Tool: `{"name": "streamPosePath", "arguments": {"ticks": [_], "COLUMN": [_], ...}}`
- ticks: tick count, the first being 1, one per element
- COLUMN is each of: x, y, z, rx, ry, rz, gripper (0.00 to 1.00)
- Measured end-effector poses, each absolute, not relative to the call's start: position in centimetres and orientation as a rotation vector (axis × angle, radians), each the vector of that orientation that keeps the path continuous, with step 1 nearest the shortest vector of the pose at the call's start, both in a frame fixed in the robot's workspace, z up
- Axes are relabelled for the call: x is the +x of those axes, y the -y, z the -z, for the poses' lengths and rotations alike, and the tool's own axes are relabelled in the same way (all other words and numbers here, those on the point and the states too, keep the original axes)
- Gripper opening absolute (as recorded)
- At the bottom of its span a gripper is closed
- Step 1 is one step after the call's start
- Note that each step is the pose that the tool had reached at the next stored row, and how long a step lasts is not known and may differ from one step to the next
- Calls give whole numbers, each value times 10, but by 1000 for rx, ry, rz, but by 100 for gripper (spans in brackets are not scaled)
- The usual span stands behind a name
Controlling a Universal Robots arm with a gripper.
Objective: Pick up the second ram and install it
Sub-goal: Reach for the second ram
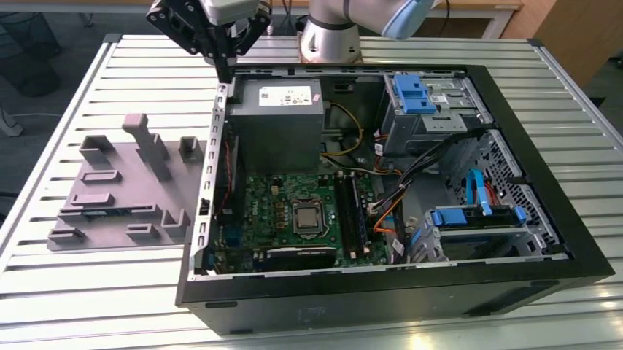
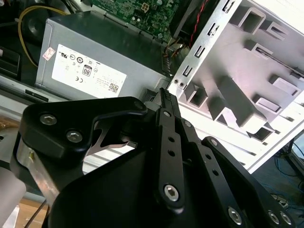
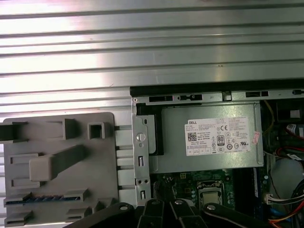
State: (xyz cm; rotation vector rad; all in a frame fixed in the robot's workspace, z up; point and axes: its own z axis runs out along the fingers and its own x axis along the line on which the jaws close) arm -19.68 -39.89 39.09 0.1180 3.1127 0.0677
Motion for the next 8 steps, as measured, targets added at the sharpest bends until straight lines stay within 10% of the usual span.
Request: {"name": "streamPosePath", "arguments": {"ticks": [8], "x": [-202], "y": [399], "z": [-391], "rx": [118], "ry": [-3113], "rz": [-68], "gripper": [11]}}
